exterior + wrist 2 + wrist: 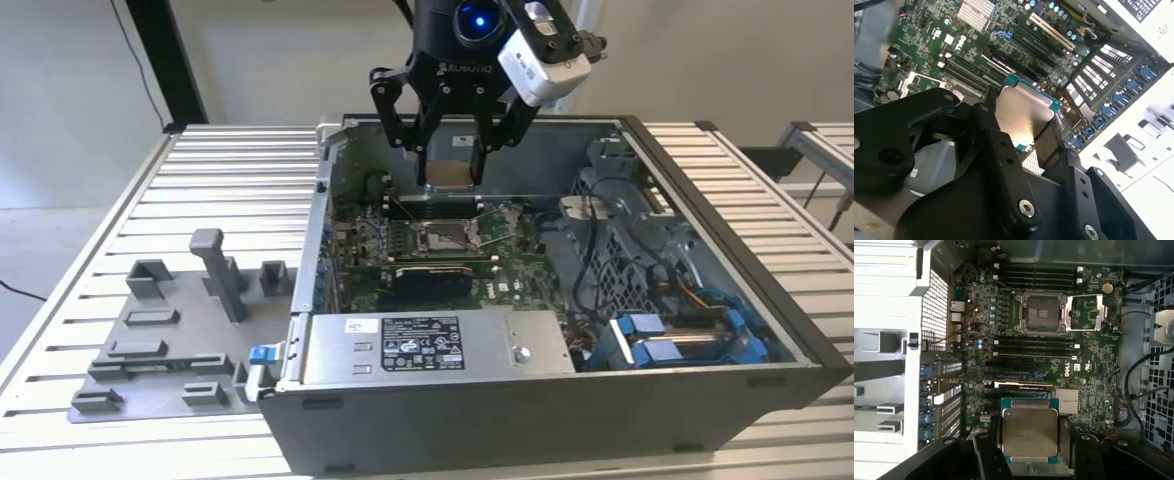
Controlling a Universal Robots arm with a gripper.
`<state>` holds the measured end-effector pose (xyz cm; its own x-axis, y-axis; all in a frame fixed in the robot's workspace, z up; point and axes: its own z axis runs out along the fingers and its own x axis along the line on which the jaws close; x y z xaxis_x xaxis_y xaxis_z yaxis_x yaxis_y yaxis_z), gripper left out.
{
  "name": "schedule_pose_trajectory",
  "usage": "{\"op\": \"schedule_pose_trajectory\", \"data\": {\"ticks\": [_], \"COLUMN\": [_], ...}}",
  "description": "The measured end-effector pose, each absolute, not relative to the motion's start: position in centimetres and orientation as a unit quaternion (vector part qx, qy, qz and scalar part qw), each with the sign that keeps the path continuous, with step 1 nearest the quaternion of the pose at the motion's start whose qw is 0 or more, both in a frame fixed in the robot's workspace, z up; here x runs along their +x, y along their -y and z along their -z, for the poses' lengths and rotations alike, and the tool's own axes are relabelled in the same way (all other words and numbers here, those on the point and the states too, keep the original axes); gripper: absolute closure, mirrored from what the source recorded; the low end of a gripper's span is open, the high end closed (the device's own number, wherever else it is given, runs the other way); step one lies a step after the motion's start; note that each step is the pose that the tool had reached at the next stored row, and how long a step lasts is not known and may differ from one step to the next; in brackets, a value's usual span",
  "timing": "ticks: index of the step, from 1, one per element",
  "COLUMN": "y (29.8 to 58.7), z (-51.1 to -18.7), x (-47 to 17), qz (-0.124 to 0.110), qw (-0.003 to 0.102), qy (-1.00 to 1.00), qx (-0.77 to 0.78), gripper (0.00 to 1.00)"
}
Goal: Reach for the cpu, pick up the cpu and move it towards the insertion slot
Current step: 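Pick up the cpu and move it towards the insertion slot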
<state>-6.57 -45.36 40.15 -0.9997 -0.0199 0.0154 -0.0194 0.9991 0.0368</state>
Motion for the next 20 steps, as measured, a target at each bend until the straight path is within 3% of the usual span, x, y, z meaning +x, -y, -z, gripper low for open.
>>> {"op": "schedule_pose_trajectory", "data": {"ticks": [20], "y": [45.4], "z": [-40.0], "x": [-4.5], "qz": [0.018], "qw": [0.008], "qy": [1.000], "qx": [-0.008], "gripper": [1.00]}}
